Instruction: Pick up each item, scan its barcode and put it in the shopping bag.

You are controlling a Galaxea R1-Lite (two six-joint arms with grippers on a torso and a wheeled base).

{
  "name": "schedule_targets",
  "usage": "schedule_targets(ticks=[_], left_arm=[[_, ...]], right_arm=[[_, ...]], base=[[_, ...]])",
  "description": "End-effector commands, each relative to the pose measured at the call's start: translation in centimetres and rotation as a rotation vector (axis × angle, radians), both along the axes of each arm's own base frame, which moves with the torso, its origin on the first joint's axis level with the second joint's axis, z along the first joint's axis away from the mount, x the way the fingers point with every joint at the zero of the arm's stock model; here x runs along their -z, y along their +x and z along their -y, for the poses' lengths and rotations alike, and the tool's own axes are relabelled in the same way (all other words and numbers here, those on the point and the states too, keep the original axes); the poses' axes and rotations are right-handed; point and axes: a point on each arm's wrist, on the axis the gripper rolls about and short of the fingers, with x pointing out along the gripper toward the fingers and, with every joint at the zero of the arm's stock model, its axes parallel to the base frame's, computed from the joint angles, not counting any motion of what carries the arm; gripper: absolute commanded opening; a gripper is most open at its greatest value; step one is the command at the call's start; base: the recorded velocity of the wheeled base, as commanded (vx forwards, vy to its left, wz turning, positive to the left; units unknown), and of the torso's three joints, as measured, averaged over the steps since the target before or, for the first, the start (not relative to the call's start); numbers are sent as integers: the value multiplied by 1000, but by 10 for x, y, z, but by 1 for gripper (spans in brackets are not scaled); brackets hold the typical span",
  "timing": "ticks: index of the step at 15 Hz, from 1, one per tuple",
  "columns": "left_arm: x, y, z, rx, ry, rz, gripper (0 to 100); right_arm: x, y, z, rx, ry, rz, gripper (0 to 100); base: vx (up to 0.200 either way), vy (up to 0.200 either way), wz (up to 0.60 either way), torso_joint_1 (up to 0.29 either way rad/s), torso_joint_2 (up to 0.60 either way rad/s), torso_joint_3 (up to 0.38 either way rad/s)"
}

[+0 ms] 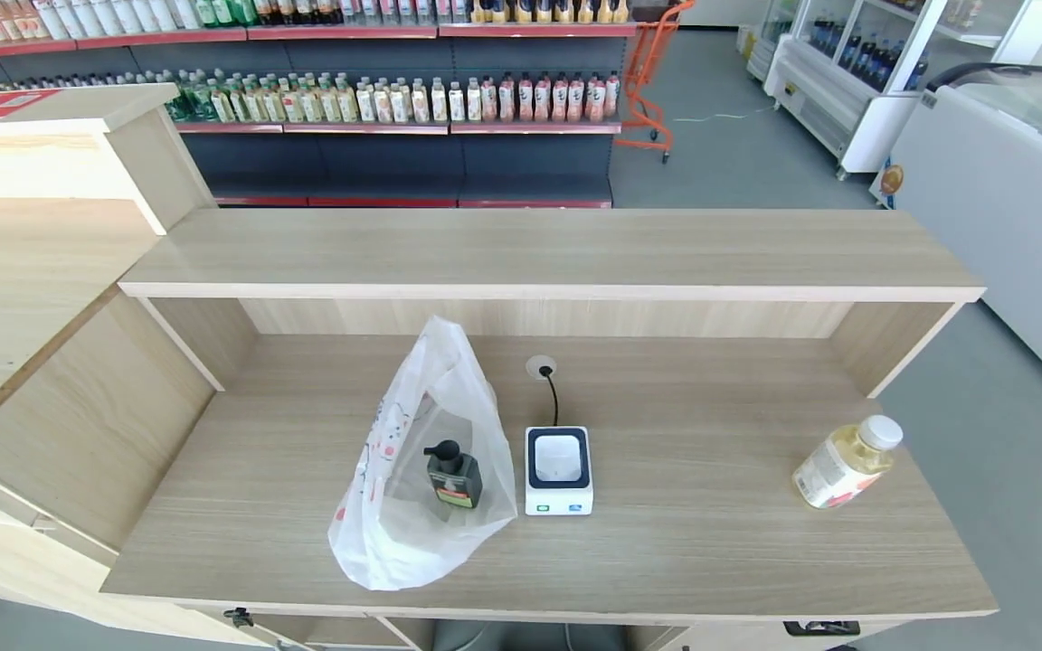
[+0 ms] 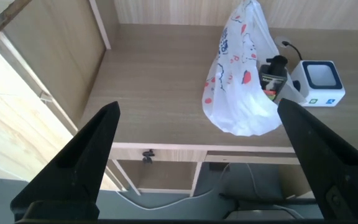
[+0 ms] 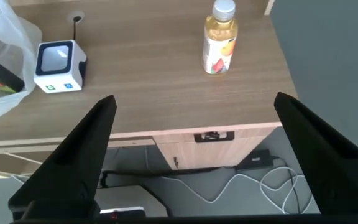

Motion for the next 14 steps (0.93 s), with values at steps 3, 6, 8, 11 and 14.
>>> schedule_targets(ticks=[3, 6, 8, 11, 14], left_arm=[[0, 0, 0, 0, 0, 1, 100], [0, 0, 0, 0, 1, 1, 100], [0, 0, 0, 0, 1, 1, 100], [0, 0, 0, 0, 10, 0, 100], [0, 0, 0, 0, 9, 1, 100]], right_arm=[[0, 0, 0, 1, -1, 6, 100], [0, 0, 1, 35, -5, 8, 100], [0, 0, 1, 37, -4, 8, 100], [1, 0, 1, 64, -3, 8, 100], [1, 0, 1, 59, -6, 8, 100]], base=[[0, -67, 0, -2, -4, 1], [0, -200, 0, 15, 4, 2], [0, -200, 0, 0, 0, 5], [0, -200, 0, 14, 6, -1], [0, -200, 0, 4, 1, 6]])
